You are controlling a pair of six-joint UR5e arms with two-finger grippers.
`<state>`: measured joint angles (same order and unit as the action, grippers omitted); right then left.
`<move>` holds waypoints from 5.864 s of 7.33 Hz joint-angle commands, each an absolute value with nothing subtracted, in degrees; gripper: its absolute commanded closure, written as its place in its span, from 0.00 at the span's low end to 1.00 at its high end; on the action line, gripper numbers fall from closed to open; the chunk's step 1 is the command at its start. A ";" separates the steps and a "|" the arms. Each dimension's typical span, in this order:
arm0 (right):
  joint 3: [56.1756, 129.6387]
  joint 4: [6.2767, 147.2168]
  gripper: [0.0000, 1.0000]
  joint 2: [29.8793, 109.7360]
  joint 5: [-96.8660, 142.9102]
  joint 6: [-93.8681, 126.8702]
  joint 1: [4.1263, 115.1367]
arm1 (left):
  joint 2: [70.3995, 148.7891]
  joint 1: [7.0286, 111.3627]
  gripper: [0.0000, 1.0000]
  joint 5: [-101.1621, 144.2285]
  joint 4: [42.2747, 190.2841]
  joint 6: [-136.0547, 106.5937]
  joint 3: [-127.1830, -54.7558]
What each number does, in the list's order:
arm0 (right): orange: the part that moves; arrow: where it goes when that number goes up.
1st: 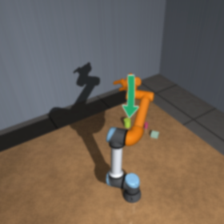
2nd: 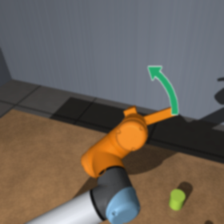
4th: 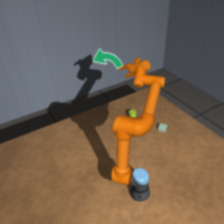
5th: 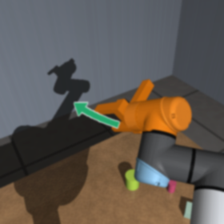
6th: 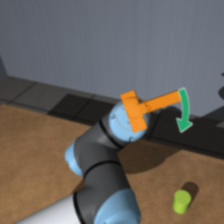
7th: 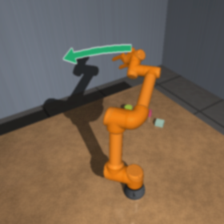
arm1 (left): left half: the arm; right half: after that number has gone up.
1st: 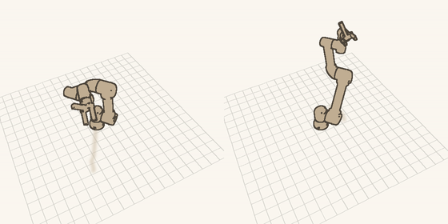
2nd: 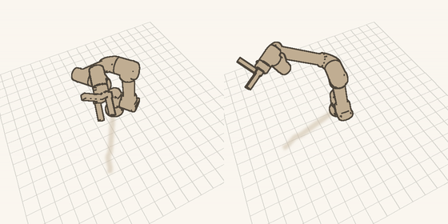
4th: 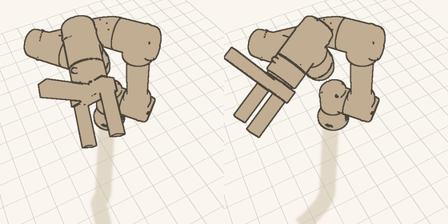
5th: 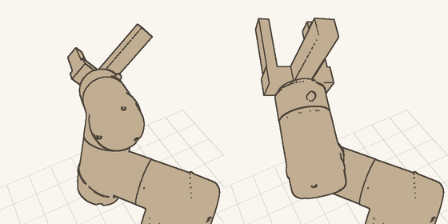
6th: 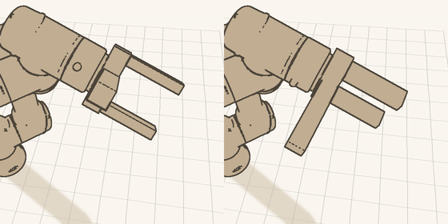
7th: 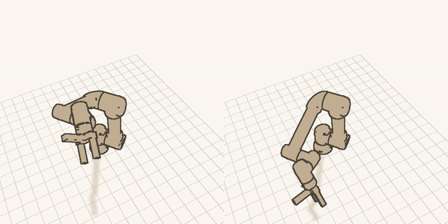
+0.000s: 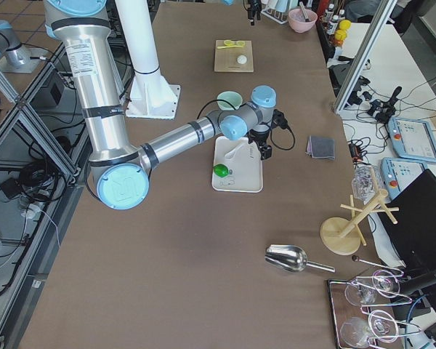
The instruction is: Put spoon and bun in bowl
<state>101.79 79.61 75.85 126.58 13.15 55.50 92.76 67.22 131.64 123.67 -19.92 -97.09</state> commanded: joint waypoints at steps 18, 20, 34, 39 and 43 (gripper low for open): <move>99.93 85.58 1.00 59.44 119.44 33.16 42.79 | 94.48 64.97 0.02 131.57 124.01 -20.66 -97.12; 99.93 85.43 1.00 58.19 119.62 40.92 43.94 | 96.58 56.56 0.02 126.34 125.32 -25.97 -97.82; 102.40 83.85 1.00 53.53 119.88 67.15 36.65 | 91.59 43.24 1.00 120.76 129.47 -35.59 -102.55; 92.68 76.01 1.00 49.92 112.44 73.19 32.71 | 103.34 50.96 1.00 130.24 117.19 -38.41 -103.01; 89.73 71.37 1.00 49.83 109.78 74.44 29.19 | 103.54 51.68 1.00 130.43 116.37 -38.41 -103.80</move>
<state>89.81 71.72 49.95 110.54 74.27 30.20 103.50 51.55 130.39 116.68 -38.41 -103.57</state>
